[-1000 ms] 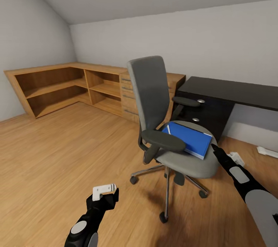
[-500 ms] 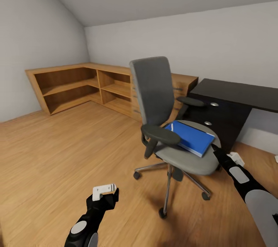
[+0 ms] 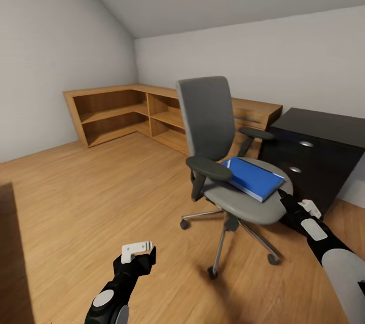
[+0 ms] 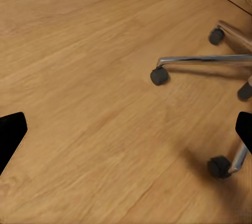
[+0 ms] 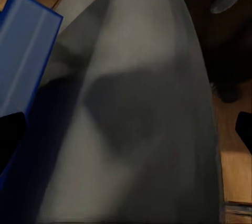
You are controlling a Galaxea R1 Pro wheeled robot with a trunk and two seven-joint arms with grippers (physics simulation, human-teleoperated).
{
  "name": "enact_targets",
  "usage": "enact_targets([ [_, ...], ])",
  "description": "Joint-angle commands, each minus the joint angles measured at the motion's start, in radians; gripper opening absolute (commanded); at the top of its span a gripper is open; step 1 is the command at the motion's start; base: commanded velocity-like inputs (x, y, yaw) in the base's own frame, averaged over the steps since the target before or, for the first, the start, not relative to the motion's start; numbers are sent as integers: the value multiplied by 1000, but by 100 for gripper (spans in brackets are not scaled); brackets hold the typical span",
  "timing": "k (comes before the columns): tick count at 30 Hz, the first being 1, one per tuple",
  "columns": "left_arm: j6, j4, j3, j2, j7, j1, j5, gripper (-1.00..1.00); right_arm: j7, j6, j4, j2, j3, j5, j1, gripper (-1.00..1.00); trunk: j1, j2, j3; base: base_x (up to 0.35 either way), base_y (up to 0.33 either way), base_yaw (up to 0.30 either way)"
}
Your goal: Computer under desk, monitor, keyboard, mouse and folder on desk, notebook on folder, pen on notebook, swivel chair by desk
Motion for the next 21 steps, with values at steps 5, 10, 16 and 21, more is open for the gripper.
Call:
enact_targets([
  [5,2,-1,-2,0,9,0,10,100,10,5,0,0,1,-14,-1,100,0,0,3,0,-3,131],
  [10,2,-1,-1,0,9,0,10,100,11,5,0,0,1,-14,-1,100,0,0,3,0,-80,10],
  [16,2,-1,0,0,10,0,10,100,11,5,0,0,1,-14,-1,100,0,0,3,0,-52,126],
  [21,2,-1,0,0,10,0,10,100,11,5,0,0,1,-14,-1,100,0,0,5,0,-2,235],
])
